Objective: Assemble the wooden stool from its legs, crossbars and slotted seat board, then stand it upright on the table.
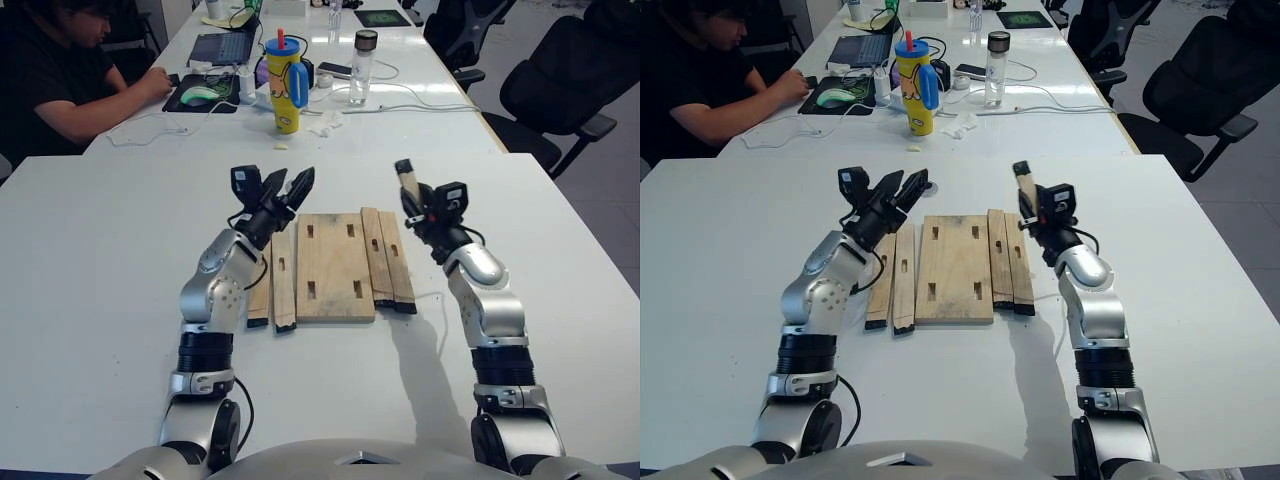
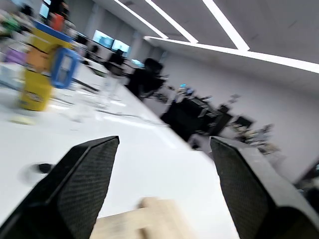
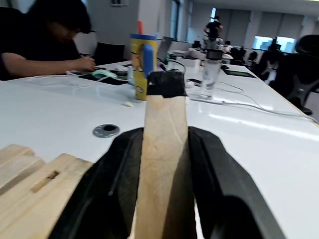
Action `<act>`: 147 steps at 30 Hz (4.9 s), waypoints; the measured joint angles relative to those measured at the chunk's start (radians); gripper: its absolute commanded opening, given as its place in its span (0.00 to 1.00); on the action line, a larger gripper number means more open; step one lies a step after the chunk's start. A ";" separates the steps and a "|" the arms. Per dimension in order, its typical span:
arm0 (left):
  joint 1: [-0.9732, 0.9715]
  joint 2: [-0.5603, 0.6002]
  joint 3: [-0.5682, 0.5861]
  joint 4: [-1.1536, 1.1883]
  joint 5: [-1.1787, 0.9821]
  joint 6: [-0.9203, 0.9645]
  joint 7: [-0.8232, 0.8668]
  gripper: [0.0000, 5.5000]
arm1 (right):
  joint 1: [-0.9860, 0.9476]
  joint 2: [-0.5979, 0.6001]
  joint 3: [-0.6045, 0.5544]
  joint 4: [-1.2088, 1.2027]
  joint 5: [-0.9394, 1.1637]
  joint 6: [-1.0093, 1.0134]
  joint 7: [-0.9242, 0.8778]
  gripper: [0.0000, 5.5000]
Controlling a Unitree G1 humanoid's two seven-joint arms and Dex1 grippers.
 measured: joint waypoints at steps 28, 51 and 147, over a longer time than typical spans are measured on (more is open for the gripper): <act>-0.021 0.026 0.015 0.010 -0.247 0.264 -0.029 0.43 | 0.085 -0.013 0.139 -0.132 0.011 -0.200 0.195 0.24; 0.110 0.045 0.005 -0.123 -0.094 0.103 0.038 0.08 | 0.108 -0.050 0.150 -0.097 -0.025 -0.131 0.189 0.50; 0.450 0.170 -0.202 -0.176 0.543 -0.341 0.316 0.19 | 0.145 0.016 0.114 -0.064 -0.082 0.080 -0.036 0.50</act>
